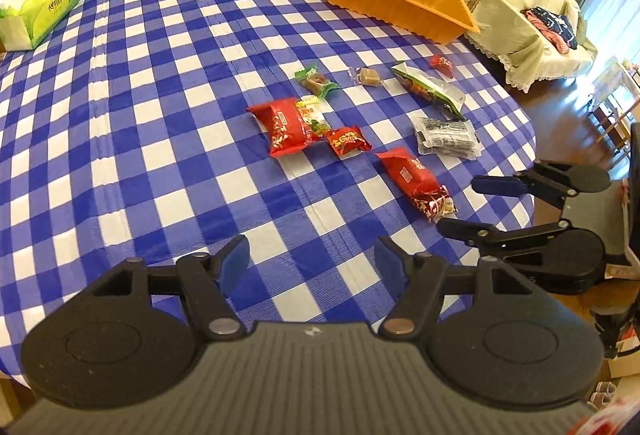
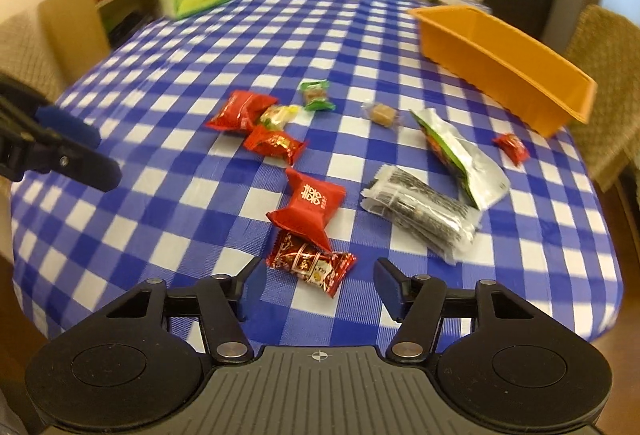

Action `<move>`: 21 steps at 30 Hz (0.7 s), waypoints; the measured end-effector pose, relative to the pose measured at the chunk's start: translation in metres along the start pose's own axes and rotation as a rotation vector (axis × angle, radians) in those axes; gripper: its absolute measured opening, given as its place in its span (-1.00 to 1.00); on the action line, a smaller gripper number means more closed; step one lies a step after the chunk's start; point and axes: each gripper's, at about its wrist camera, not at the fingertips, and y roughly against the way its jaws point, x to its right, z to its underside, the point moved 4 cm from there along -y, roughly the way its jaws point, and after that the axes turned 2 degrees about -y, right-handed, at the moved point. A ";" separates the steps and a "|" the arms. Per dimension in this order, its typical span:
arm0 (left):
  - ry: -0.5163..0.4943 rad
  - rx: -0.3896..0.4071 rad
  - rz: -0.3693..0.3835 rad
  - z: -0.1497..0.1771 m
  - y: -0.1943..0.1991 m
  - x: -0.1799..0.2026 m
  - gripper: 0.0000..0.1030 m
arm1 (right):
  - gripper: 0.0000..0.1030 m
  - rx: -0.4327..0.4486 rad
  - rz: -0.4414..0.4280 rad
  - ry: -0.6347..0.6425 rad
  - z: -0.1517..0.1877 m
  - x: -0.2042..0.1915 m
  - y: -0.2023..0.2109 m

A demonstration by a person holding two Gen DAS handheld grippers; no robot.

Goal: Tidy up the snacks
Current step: 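Grasp the red-and-white candy packet with the right gripper while the left gripper grasps the green-wrapped candy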

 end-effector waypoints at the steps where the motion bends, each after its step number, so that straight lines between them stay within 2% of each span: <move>1: 0.006 -0.002 -0.004 0.000 -0.002 0.002 0.29 | 0.14 -0.002 -0.011 0.021 -0.001 0.001 -0.004; 5: 0.034 -0.010 -0.019 -0.001 -0.010 0.007 0.29 | 0.09 -0.020 -0.067 0.089 -0.005 0.004 -0.018; 10: 0.076 -0.022 -0.044 0.000 -0.017 0.011 0.29 | -0.10 -0.047 -0.155 0.139 -0.009 0.006 -0.031; 15: 0.110 -0.025 -0.065 0.000 -0.021 0.014 0.29 | -0.18 -0.061 -0.177 0.163 -0.010 0.008 -0.031; 21: 0.127 -0.019 -0.079 -0.001 -0.023 0.020 0.28 | -0.55 -0.073 -0.179 0.176 -0.005 0.006 -0.024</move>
